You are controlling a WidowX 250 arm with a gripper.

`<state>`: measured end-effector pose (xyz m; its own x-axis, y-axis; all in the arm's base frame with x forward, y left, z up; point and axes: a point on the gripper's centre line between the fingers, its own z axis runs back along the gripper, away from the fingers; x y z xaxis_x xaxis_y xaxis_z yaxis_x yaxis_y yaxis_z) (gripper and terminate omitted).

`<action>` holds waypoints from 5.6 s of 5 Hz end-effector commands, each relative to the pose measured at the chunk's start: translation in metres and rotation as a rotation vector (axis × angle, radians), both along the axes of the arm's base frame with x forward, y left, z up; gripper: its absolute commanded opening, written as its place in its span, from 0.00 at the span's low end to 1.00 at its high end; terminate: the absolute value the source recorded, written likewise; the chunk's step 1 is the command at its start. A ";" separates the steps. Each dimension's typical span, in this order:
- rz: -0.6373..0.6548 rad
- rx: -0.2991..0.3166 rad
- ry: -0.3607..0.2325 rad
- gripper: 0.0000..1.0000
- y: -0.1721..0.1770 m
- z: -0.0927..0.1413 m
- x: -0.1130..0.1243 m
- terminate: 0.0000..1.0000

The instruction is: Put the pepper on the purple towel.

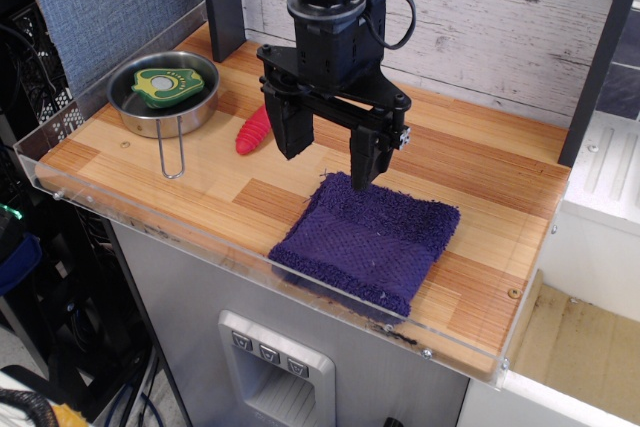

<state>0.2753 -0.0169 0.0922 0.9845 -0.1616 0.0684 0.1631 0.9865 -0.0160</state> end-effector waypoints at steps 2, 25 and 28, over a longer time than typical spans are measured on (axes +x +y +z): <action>0.060 0.015 -0.022 1.00 0.039 0.002 0.009 0.00; 0.306 -0.047 0.017 0.00 -0.018 -0.003 -0.033 0.00; 0.328 0.001 0.005 0.00 -0.001 -0.049 -0.010 0.00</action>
